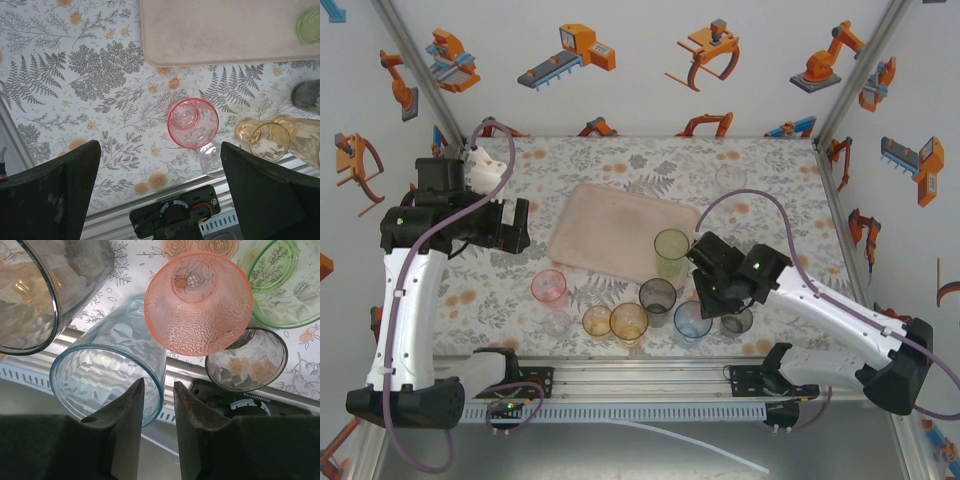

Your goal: Place the glasses into the tray

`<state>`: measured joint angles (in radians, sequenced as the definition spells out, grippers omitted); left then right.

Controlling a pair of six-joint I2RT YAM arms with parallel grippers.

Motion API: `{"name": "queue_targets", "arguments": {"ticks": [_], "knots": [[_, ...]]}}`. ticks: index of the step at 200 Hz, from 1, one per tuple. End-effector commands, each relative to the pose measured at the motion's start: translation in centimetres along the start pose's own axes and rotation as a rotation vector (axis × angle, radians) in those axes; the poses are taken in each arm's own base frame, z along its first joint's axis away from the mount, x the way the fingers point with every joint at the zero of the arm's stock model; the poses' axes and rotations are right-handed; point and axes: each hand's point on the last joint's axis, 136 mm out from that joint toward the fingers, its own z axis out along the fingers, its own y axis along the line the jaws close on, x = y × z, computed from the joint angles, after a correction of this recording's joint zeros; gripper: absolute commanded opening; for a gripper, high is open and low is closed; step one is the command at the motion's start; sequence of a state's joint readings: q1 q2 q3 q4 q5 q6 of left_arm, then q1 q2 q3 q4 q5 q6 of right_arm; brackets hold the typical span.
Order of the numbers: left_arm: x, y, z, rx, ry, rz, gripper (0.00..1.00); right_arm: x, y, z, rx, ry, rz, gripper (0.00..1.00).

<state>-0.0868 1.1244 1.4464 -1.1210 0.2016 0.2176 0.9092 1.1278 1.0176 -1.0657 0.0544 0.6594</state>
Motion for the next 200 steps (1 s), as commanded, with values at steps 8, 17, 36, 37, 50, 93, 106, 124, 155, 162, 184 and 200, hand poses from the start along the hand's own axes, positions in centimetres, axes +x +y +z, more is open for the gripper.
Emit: {"name": "queue_targets", "arguments": {"ticks": [8, 17, 36, 37, 50, 93, 106, 124, 155, 162, 184, 200], "knots": [[-0.48, -0.23, -0.63, -0.001, -0.022, 0.007, 0.97, -0.28, -0.49, -0.2, 0.038, -0.025, 0.011, 0.3], [-0.54, -0.23, -0.57, 0.001, -0.021, 0.006, 0.97, -0.24, -0.54, -0.11, 0.044, -0.023, 0.01, 0.29], [-0.56, -0.24, -0.52, 0.001, -0.019, 0.005, 0.97, -0.21, -0.59, 0.03, 0.056, -0.024, 0.007, 0.28], [-0.57, -0.25, -0.54, 0.001, -0.02, 0.006, 0.97, -0.22, -0.58, 0.01, 0.056, -0.024, 0.007, 0.28], [-0.55, -0.26, -0.53, 0.002, -0.019, 0.005, 0.97, -0.22, -0.58, 0.12, 0.061, -0.024, 0.005, 0.28], [-0.49, -0.24, -0.57, -0.002, -0.02, 0.009, 0.97, -0.26, -0.35, 0.46, 0.089, -0.02, -0.023, 0.26], [-0.41, -0.24, -0.59, -0.004, -0.019, 0.009, 0.97, -0.26, -0.34, 0.58, 0.102, -0.018, -0.033, 0.25], [-0.32, -0.24, -0.58, -0.004, -0.019, 0.008, 0.97, -0.21, -0.36, 0.59, 0.119, -0.017, -0.047, 0.23], [-0.36, -0.27, -0.65, -0.004, -0.021, 0.01, 0.97, -0.11, -0.51, 0.56, 0.136, -0.02, -0.057, 0.2], [-0.36, -0.3, -0.68, -0.003, -0.021, 0.009, 0.97, -0.11, -0.5, 0.52, 0.136, -0.022, -0.058, 0.2], [-0.39, -0.31, -0.72, -0.004, -0.023, 0.007, 0.97, -0.12, -0.49, 0.49, 0.137, -0.027, -0.06, 0.17], [-0.36, -0.3, -0.73, -0.005, -0.023, 0.008, 0.97, -0.12, -0.53, 0.45, 0.139, -0.031, -0.062, 0.12]]}}
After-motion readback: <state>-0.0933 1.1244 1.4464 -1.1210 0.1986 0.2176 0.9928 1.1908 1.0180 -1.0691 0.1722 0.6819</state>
